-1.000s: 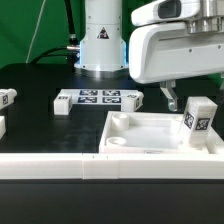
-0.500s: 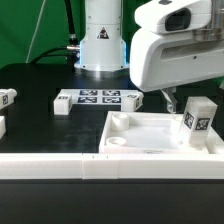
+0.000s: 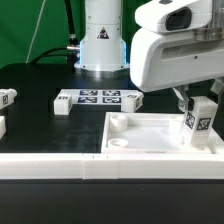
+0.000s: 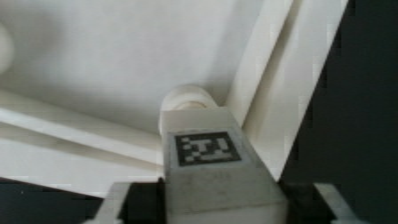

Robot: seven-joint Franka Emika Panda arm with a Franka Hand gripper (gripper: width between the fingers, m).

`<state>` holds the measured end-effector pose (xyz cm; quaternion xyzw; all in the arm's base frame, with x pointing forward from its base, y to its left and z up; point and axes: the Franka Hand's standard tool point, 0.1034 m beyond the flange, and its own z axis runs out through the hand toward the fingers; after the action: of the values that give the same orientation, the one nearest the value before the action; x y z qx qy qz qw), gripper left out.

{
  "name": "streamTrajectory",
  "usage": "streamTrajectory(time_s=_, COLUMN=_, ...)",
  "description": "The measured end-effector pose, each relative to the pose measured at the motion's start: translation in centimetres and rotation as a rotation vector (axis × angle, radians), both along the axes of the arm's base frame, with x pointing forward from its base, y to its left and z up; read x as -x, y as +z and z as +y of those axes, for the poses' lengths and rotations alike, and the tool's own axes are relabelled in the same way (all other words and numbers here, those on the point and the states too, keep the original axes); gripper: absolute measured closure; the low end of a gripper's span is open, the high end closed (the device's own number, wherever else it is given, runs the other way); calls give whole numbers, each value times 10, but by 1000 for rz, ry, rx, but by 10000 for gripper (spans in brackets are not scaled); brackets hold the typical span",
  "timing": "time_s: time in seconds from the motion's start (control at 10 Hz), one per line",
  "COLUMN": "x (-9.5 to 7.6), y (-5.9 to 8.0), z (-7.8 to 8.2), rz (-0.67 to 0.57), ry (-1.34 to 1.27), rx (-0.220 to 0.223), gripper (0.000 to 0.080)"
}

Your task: Assemble one leg

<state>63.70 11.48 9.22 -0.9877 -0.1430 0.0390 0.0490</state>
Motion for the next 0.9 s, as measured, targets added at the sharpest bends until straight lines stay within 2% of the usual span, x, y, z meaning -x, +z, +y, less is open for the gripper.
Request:
streamTrajectory(time_s=0.4, x=0, y=0, z=0, rz=-1, ry=-40, rx=-2, gripper=499)
streamTrajectory(time_s=0.6, x=1, y=0, z=-1, rz=-20, ry=-275, rx=-12, gripper=499)
streamTrajectory(time_s=0.9, x=-1, y=0, z=1, rz=-8, ry=-629, rx=1, gripper=499)
